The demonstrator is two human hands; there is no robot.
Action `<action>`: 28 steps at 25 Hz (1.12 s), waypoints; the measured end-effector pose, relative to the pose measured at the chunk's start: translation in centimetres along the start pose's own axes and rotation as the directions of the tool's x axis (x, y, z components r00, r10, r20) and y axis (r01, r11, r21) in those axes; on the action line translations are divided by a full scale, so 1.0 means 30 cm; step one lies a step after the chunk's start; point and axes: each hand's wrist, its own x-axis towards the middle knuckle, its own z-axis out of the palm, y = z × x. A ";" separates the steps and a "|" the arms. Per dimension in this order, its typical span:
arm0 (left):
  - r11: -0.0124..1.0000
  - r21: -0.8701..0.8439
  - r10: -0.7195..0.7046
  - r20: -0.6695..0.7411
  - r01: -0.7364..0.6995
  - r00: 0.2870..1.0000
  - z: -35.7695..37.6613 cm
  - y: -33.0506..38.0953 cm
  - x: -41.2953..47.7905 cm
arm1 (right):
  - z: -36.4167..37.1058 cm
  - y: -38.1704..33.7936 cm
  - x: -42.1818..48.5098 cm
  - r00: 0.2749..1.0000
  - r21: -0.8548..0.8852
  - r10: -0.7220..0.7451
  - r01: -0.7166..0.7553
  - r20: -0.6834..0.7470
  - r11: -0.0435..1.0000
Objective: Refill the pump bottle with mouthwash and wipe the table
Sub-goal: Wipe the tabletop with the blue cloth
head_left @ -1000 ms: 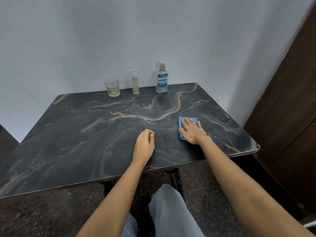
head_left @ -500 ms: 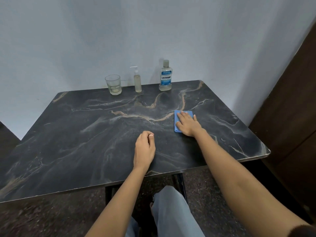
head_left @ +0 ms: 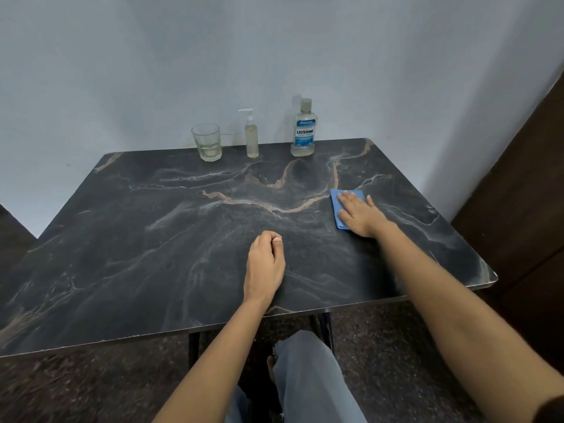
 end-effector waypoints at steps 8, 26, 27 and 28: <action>0.999 -0.038 -0.009 -0.031 0.008 0.999 -0.001 0.006 0.001 | 0.111 -0.380 -0.215 0.935 0.026 -0.349 0.351 -0.059 0.936; 0.994 0.013 0.111 0.056 -0.112 0.992 -0.009 -0.006 -0.023 | 0.148 -0.293 -0.506 0.951 0.052 -0.304 0.306 -0.051 0.951; 0.994 0.006 0.104 0.073 -0.105 0.992 -0.011 -0.010 -0.023 | 0.136 -0.234 -0.525 0.952 0.036 -0.303 0.305 -0.048 0.952; 0.996 -0.006 0.093 0.093 -0.093 0.991 -0.018 -0.012 -0.019 | 0.126 -0.155 -0.530 0.967 0.007 -0.246 0.247 -0.066 0.969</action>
